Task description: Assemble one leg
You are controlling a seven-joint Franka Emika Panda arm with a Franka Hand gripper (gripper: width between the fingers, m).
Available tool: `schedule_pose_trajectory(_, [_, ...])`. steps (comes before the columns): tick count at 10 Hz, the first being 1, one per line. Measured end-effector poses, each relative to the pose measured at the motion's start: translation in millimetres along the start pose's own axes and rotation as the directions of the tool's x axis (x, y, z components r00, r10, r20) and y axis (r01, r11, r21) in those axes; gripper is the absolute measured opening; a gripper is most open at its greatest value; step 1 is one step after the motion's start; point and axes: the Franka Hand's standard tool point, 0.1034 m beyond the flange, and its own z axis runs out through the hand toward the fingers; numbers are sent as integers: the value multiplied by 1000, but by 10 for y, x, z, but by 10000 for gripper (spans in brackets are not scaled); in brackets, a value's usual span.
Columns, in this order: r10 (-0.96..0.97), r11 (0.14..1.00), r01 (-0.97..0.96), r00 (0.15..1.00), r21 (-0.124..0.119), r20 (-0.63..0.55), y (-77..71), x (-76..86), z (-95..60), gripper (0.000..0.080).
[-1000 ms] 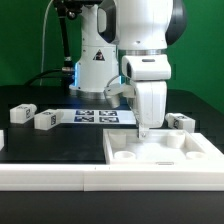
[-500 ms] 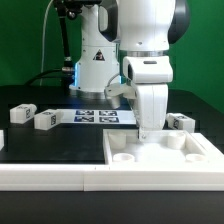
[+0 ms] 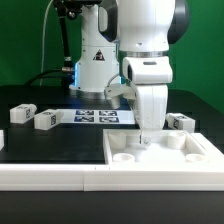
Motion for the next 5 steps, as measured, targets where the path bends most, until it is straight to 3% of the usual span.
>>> schedule_pose_trajectory(1, [0, 1000, 0, 1000, 0, 0, 0, 0, 0, 633])
schedule_pose_trajectory(3, [7, 1000, -7, 1000, -2, 1, -3, 16, -20, 645])
schedule_pose_trajectory(5, [38, 999, -37, 999, -27, 13, -70, 161, -307, 648])
